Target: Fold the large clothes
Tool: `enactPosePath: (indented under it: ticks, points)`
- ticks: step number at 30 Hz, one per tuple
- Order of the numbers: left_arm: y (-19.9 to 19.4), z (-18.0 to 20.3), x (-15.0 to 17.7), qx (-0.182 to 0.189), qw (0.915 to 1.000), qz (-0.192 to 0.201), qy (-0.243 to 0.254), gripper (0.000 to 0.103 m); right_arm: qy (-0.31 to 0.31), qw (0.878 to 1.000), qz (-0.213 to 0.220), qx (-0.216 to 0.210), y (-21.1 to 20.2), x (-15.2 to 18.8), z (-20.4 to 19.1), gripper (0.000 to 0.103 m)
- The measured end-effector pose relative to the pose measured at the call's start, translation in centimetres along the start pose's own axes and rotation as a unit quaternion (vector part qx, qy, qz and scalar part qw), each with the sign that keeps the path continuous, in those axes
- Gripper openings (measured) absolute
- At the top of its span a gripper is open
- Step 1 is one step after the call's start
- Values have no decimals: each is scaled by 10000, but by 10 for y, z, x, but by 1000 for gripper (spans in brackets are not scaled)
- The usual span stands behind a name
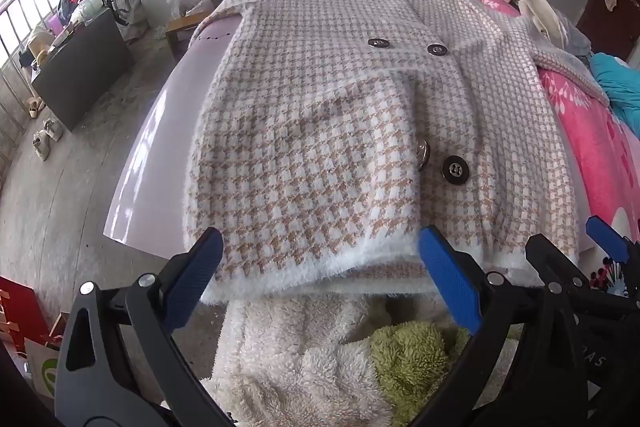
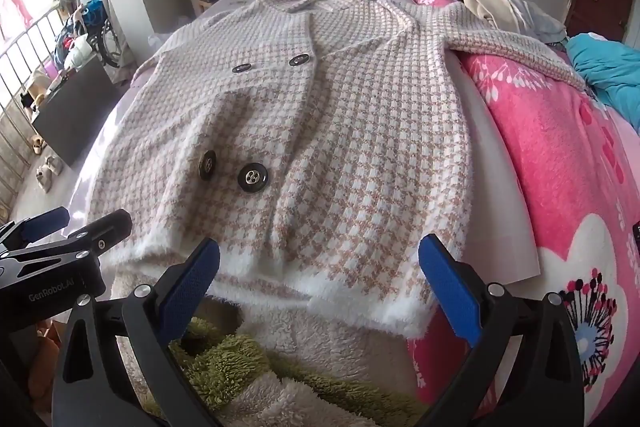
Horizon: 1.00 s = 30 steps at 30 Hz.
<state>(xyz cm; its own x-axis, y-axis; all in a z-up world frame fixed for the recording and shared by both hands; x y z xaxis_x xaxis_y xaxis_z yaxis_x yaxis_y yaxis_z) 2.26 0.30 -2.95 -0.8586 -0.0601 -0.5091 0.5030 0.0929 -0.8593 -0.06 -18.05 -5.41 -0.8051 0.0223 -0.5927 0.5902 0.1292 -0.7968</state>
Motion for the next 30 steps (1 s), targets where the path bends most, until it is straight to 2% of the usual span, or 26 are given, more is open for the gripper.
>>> enactPosePath:
  ticks: [30]
  points:
    - [-4,2,2,-13,10000,37,-15,95,-5,10000,54,53,-1,1,1,97]
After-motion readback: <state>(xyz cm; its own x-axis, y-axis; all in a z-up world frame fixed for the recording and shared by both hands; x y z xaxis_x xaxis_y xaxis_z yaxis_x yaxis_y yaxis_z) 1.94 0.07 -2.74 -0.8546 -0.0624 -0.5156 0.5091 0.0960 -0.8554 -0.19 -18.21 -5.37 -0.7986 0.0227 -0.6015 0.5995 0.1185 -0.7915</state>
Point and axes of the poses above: each gripper's, at about its wrist camera, not at the fingertips, and y roughly the way its jaws point, z to its right, x to its underside, the point moved 4 cm from there along y, roughly the way its jaws point, and after that the axes turned 6 degrees about -x, right-handed, at the moved point
